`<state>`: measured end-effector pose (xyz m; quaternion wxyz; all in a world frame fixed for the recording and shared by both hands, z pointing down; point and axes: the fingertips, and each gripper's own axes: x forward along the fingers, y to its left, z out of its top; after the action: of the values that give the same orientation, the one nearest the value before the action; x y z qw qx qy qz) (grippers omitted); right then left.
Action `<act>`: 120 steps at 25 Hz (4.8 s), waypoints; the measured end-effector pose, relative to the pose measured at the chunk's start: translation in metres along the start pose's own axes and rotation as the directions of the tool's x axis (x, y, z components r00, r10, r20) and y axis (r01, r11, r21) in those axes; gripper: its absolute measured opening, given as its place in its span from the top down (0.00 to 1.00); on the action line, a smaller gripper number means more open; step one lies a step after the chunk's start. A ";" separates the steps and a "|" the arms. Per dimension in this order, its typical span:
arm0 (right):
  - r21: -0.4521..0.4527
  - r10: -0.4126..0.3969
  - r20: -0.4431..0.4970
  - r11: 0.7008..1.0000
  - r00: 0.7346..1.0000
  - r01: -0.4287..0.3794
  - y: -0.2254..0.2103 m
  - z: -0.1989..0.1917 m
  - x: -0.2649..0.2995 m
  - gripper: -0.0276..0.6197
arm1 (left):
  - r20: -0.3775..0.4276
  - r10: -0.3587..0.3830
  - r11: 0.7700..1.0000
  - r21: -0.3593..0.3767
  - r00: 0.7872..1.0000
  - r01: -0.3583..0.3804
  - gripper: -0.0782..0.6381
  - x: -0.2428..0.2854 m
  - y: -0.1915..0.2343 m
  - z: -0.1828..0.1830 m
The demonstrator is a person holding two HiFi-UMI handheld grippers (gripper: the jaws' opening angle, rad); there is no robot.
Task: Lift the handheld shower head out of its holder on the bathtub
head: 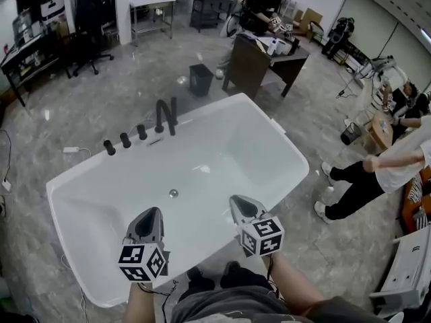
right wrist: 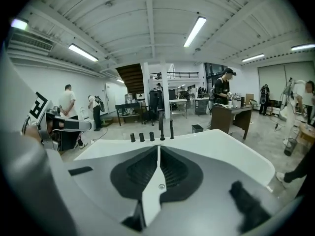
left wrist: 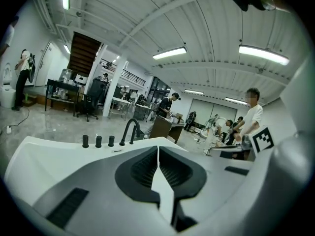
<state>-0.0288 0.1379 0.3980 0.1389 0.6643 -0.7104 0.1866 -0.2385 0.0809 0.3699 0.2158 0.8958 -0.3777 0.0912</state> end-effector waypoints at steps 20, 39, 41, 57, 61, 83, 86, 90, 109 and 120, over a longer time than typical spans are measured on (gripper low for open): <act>-0.067 0.268 0.002 0.961 0.963 -0.267 -0.089 0.053 0.127 0.91 | 0.050 0.267 0.961 -0.085 0.962 -0.262 0.86 0.089 -0.009 0.021; -0.103 0.373 -0.048 0.921 0.927 -0.376 -0.172 0.090 0.257 0.91 | 0.045 0.376 0.925 -0.083 0.925 -0.372 0.86 0.223 -0.005 0.065; -0.108 0.384 -0.050 0.916 0.922 -0.387 -0.172 0.089 0.272 0.91 | 0.044 0.387 0.920 -0.089 0.921 -0.382 0.86 0.231 0.003 0.064; -0.084 0.416 -0.077 0.903 0.906 -0.422 -0.152 0.088 0.390 0.91 | 0.006 0.420 0.902 -0.113 0.908 -0.416 0.86 0.287 0.073 0.052; -0.098 0.434 -0.093 0.891 0.896 -0.442 -0.144 0.085 0.412 0.91 | -0.003 0.429 0.901 -0.077 0.903 -0.428 0.86 0.295 0.087 0.051; -0.108 0.405 -0.048 0.907 0.913 -0.408 -0.128 0.084 0.551 0.62 | -0.024 0.450 0.885 -0.121 0.892 -0.450 0.86 0.331 0.155 0.017; -0.135 0.399 -0.057 0.905 0.915 -0.403 -0.123 0.079 0.565 0.62 | -0.022 0.450 0.883 -0.142 0.893 -0.448 0.86 0.336 0.161 0.015; -0.143 0.389 -0.047 0.909 0.920 -0.392 -0.122 0.080 0.582 0.62 | -0.019 0.448 0.884 -0.136 0.894 -0.447 0.86 0.344 0.169 0.013; -0.230 0.357 -0.054 0.904 0.932 -0.360 -0.108 0.070 0.638 0.63 | -0.020 0.465 0.870 -0.173 0.885 -0.462 0.86 0.344 0.191 -0.005; -0.279 0.348 -0.114 0.888 0.930 -0.366 -0.106 0.067 0.626 0.74 | -0.020 0.475 0.863 -0.182 0.880 -0.471 0.86 0.334 0.187 -0.001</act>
<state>0.0307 -0.4555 0.6257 0.2214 0.4880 -0.8356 0.1210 -0.1388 -0.2477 0.5388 0.2624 0.7536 -0.5951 0.0952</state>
